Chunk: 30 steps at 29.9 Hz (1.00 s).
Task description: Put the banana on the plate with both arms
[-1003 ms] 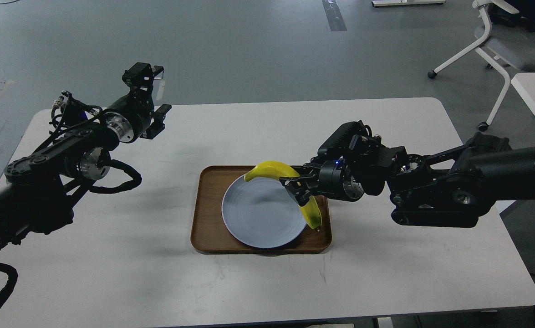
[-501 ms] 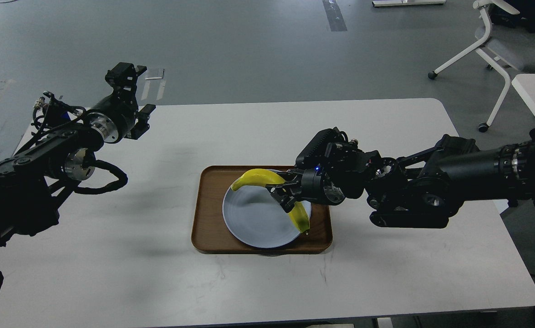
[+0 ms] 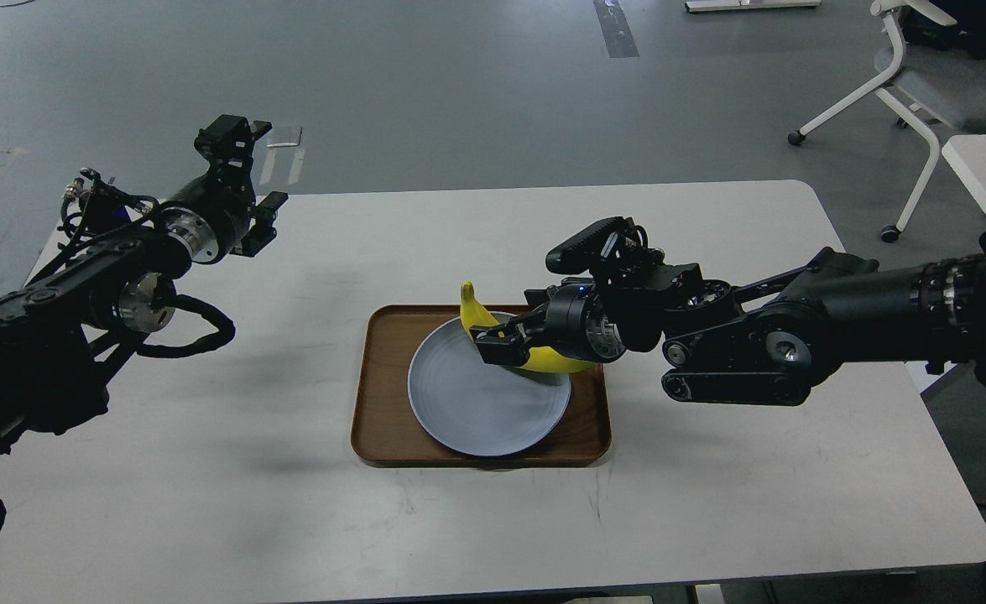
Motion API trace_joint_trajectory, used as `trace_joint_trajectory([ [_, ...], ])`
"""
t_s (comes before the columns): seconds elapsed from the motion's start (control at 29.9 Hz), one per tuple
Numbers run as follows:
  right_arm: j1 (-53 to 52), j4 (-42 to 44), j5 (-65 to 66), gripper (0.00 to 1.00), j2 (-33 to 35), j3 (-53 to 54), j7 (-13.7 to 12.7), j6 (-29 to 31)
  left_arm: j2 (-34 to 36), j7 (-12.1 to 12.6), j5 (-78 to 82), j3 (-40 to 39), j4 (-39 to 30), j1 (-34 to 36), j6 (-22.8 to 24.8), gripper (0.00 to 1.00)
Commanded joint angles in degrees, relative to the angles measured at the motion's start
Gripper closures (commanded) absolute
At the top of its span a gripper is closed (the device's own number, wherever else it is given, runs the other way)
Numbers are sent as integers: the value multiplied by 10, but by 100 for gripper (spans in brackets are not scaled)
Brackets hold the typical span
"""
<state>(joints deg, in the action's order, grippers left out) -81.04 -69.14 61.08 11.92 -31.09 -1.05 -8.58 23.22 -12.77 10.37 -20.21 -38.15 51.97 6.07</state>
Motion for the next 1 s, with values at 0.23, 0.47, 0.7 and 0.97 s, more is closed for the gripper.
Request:
trace_joint_trajectory([
  [0.23,69,95,-137,1,57,197,0,-12,-5,0,0,0,-3,1,-1,2],
  [0.47,228,103,-382,1,85,503,-5,-9,-9,-1,-1,-1,-7,0,3,2],
  [0.7,291,122,-498,0,87,599,-8,58,-16,-22,-6,-10,-9,-3,30,2],
  [0.97,336,158,-504,0,87,647,-7,124,-13,-24,-9,-10,-9,-6,37,2],
])
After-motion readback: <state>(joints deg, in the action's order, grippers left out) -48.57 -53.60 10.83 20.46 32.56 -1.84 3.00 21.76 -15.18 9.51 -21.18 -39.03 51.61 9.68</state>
